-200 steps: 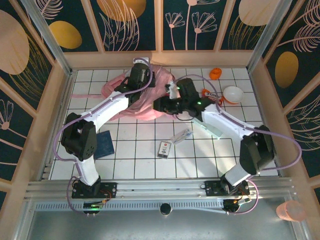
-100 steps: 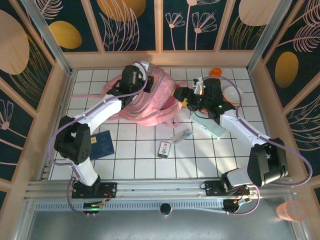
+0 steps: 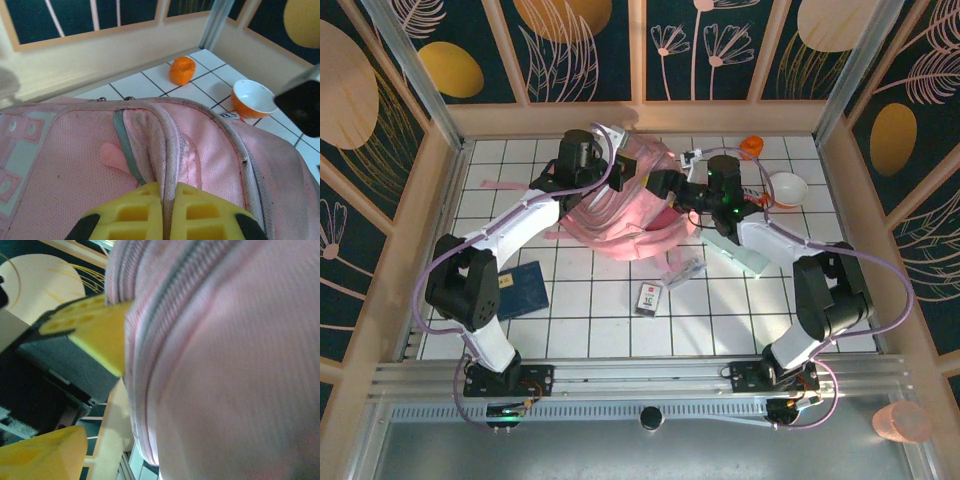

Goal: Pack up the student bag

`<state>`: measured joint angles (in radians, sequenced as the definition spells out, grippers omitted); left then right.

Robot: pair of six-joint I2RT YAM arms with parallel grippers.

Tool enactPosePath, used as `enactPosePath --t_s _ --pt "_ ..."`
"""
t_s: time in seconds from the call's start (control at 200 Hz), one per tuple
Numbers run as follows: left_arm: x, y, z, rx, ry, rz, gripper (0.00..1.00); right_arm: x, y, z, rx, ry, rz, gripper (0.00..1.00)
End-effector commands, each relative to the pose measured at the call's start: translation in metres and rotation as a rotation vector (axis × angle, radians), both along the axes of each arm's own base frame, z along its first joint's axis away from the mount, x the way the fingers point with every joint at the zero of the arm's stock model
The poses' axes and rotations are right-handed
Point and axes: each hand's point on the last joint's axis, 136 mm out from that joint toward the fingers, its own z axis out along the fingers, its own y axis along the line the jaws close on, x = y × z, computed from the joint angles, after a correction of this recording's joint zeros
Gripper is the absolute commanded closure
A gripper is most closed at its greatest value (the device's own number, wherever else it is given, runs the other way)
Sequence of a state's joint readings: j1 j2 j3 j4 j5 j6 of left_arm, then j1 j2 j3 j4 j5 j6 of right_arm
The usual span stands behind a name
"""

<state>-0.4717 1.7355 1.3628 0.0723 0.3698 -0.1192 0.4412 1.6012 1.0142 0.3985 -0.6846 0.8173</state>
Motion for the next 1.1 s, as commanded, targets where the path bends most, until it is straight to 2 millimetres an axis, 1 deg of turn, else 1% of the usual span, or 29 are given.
enactPosePath --t_s 0.0,0.04,0.07,0.135,0.14,0.145,0.205,0.235,0.28,0.33,0.385,0.435,0.47,0.485,0.505,0.576,0.646,0.691,0.776,0.926,0.961,0.981,0.991,1.016,1.096 --pt "-0.011 -0.008 0.079 -0.12 -0.224 -0.098 1.0 0.001 0.017 0.032 0.078 -0.118 0.051 0.25" --pt "-0.008 -0.005 0.08 -0.122 -0.223 -0.082 1.0 0.001 0.02 0.033 0.082 -0.12 0.051 0.34" --pt "-0.005 -0.002 0.08 -0.122 -0.222 -0.063 1.0 0.001 0.021 0.034 0.087 -0.126 0.049 0.46" --pt "0.003 0.008 0.08 -0.121 -0.215 -0.008 1.0 0.001 0.024 0.039 0.106 -0.138 0.036 0.63" --pt "0.003 0.008 0.08 -0.123 -0.213 -0.004 1.0 0.001 0.024 0.039 0.108 -0.139 0.032 0.66" --pt "0.004 0.009 0.081 -0.123 -0.214 0.001 1.0 0.001 0.024 0.039 0.108 -0.139 0.032 0.66" --pt "0.009 0.02 0.084 -0.126 -0.211 0.054 1.0 0.006 0.022 0.045 0.132 -0.14 -0.012 0.8" --pt "0.011 0.025 0.086 -0.126 -0.21 0.078 1.0 0.007 0.021 0.048 0.145 -0.148 -0.025 0.85" --pt "0.01 0.032 0.089 -0.124 -0.21 0.104 0.92 0.01 0.019 0.054 0.166 -0.155 -0.054 0.92" --pt "0.007 0.038 0.093 -0.11 -0.206 0.126 0.81 0.013 0.018 0.061 0.186 -0.169 -0.094 0.97" --pt "0.002 0.045 0.095 -0.092 -0.194 0.152 0.74 0.017 0.018 0.071 0.196 -0.189 -0.142 0.99" --pt "-0.004 0.053 0.097 -0.081 -0.17 0.184 0.68 0.022 0.018 0.073 0.19 -0.181 -0.204 1.0" --pt "-0.009 0.06 0.097 -0.081 -0.145 0.21 0.64 0.028 0.013 0.073 0.19 -0.175 -0.255 1.0" --pt "-0.011 0.062 0.096 -0.08 -0.134 0.218 0.63 0.031 0.01 0.073 0.192 -0.171 -0.275 1.0" --pt "-0.016 0.064 0.096 -0.08 -0.12 0.223 0.62 0.028 0.015 0.073 0.194 -0.165 -0.284 1.0" --pt "-0.031 0.076 0.089 -0.075 -0.058 0.255 0.57 0.03 0.013 0.072 0.207 -0.148 -0.337 1.0" --pt "-0.05 0.087 0.081 -0.087 0.016 0.293 0.55 0.029 0.015 0.073 0.216 -0.153 -0.362 1.0" --pt "-0.063 0.093 0.072 -0.099 0.069 0.308 0.53 0.028 0.017 0.074 0.217 -0.162 -0.373 1.0" --pt "-0.088 0.098 0.054 -0.133 0.17 0.311 0.52 0.025 0.022 0.076 0.213 -0.175 -0.38 1.0" --pt "-0.125 0.104 0.011 -0.15 0.344 0.303 0.51 0.021 0.028 0.084 0.216 -0.193 -0.371 1.0" --pt "-0.132 0.103 0.002 -0.152 0.376 0.293 0.5 0.021 0.03 0.085 0.214 -0.195 -0.366 1.0" --pt "-0.135 0.101 0.002 -0.159 0.382 0.28 0.5 0.021 0.031 0.085 0.214 -0.197 -0.364 1.0" --pt "-0.138 0.1 -0.005 -0.152 0.399 0.277 0.49 0.021 0.031 0.085 0.213 -0.197 -0.364 1.0" --pt "-0.143 0.099 -0.013 -0.148 0.419 0.267 0.49 0.021 0.032 0.086 0.213 -0.2 -0.361 1.0" --pt "-0.157 0.088 -0.025 -0.143 0.451 0.204 0.49 0.02 0.035 0.088 0.214 -0.204 -0.354 1.0"
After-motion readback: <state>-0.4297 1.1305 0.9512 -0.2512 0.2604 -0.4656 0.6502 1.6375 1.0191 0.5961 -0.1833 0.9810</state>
